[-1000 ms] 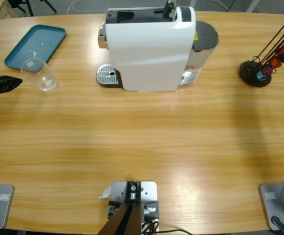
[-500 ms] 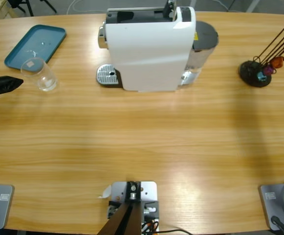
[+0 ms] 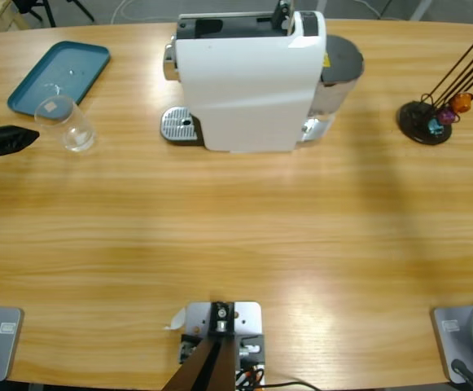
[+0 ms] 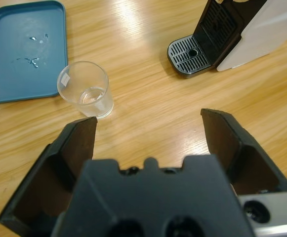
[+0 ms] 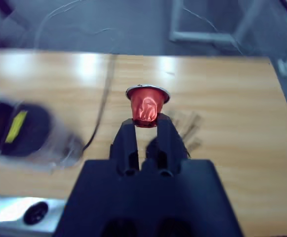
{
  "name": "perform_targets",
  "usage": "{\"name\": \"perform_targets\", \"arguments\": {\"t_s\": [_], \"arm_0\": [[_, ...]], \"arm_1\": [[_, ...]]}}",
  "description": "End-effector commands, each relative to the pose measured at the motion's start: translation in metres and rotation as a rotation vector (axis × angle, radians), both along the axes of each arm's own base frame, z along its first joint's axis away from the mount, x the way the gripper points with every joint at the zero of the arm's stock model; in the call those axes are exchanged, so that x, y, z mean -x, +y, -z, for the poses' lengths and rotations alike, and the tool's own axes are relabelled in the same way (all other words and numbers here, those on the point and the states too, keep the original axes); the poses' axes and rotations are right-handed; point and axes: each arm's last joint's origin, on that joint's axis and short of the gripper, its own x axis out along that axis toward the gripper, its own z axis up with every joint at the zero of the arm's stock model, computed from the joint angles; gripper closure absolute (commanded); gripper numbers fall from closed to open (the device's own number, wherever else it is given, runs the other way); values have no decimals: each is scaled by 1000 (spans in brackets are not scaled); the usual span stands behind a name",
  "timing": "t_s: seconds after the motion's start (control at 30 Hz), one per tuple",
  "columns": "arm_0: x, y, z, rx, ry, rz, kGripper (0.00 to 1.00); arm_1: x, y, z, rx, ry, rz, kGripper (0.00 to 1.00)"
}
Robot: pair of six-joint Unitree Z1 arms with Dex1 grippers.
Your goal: Pour coffee
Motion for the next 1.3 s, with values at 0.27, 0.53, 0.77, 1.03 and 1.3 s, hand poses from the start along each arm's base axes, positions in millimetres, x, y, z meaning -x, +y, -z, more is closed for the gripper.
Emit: {"name": "perform_targets", "arguments": {"t_s": [0.27,0.53,0.77,1.03,1.3], "arm_0": [[-3,-4,18,-30,53,30,92],[-4,-4,18,-29,58,37,92],[-4,-5,19,-31,60,37,92],[-3,-4,18,-30,57,36,96],[-4,-4,19,-33,59,35,96]], "arm_1": [[35,116,-17,387,25,-1053,1000],[-4,167,-41,424,-27,-1153,1000],[-40,209,-31,463,-27,-1210,1000],[-74,247,-18,518,-34,-1230,1000],[-100,256,-7,558,-29,-1204,1000]]}}
